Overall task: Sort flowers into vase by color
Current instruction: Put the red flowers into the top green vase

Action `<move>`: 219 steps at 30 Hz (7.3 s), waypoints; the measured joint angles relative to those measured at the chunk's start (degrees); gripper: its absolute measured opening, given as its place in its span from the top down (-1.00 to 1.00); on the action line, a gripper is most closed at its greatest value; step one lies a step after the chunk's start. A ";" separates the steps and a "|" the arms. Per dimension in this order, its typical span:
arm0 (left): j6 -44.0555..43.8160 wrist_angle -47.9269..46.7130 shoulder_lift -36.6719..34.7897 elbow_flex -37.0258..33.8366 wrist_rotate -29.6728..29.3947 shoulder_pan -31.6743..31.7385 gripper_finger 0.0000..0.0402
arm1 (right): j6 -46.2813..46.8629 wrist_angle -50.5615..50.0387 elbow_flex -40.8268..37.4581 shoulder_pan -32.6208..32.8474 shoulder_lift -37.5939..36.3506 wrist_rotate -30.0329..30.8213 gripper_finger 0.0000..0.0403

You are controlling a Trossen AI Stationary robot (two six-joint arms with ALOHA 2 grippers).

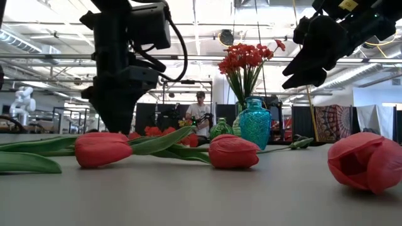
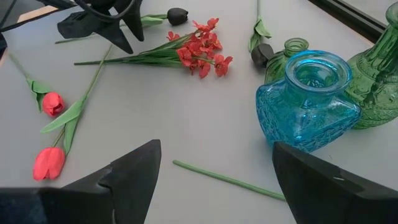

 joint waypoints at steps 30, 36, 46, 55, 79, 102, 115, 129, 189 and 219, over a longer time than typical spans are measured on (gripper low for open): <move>-3.50 8.18 4.11 0.00 -5.57 -1.15 0.05 | 0.00 0.00 0.02 0.02 0.00 0.00 -0.49; -3.50 8.37 4.11 0.00 -5.22 -1.42 0.05 | 0.00 0.00 0.01 0.01 0.00 0.00 -0.49; -3.52 9.43 5.20 0.00 -5.23 -1.45 0.05 | 0.00 0.00 0.00 0.02 0.02 0.00 -0.49; -3.54 9.87 5.77 0.00 -5.24 -2.36 0.05 | 0.00 0.00 0.00 0.02 0.02 0.00 -0.49; -3.50 9.63 5.79 0.00 -7.01 -3.59 0.06 | 0.00 0.00 0.01 0.01 0.01 -0.01 -0.49; -1.38 9.16 5.61 0.00 -6.46 -4.55 0.98 | 0.00 0.00 0.01 0.01 0.01 -0.02 -0.49; 0.12 9.18 -0.82 0.00 -14.22 -8.80 0.99 | 0.00 0.00 0.01 0.00 0.02 -0.01 -0.49; 4.68 9.38 -11.10 -0.02 -31.77 -14.85 0.98 | 0.00 0.00 0.02 0.01 0.01 0.00 -0.49; 59.55 35.75 -55.42 -7.03 -53.59 -16.68 0.96 | 0.00 0.00 0.00 0.00 0.00 0.00 -0.49; 61.93 99.41 -59.79 -50.58 -25.32 2.55 0.96 | 0.00 0.02 0.02 0.02 0.00 0.00 -0.49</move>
